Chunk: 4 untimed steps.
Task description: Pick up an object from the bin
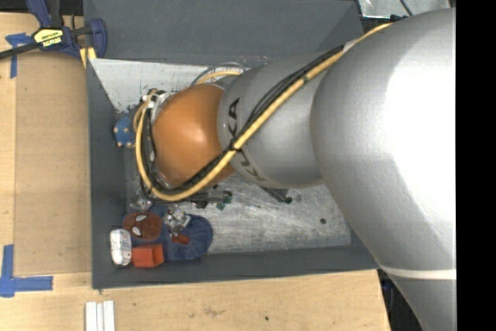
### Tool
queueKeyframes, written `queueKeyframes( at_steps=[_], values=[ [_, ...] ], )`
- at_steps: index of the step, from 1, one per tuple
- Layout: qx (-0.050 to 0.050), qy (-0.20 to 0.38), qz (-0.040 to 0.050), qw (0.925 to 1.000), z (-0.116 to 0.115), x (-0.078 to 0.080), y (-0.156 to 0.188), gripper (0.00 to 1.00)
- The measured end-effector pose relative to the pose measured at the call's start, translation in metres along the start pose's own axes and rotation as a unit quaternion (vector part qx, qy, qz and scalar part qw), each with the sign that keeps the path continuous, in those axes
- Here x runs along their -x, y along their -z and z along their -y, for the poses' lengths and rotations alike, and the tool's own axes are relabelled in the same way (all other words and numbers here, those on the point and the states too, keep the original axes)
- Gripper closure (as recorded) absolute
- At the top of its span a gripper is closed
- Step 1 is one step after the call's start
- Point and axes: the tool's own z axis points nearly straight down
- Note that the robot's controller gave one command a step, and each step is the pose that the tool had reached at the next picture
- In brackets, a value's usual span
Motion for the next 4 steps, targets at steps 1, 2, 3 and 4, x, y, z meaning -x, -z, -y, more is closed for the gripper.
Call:
queueKeyframes(
  at_steps=[1,2,3,4],
  values=[
    [0.016,-0.062,-0.0134,0.9978,0.003,0.006,0.028,1.00],
    [0.018,-0.062,-0.0131,0.9978,0.001,0.007,0.027,0.00],
    [0.021,0.062,-0.0094,0.9978,0.013,0.000,0.003,0.00],
    [0.009,0.116,-0.0047,0.9932,-0.005,-0.003,-0.002,0.00]
  ],
)
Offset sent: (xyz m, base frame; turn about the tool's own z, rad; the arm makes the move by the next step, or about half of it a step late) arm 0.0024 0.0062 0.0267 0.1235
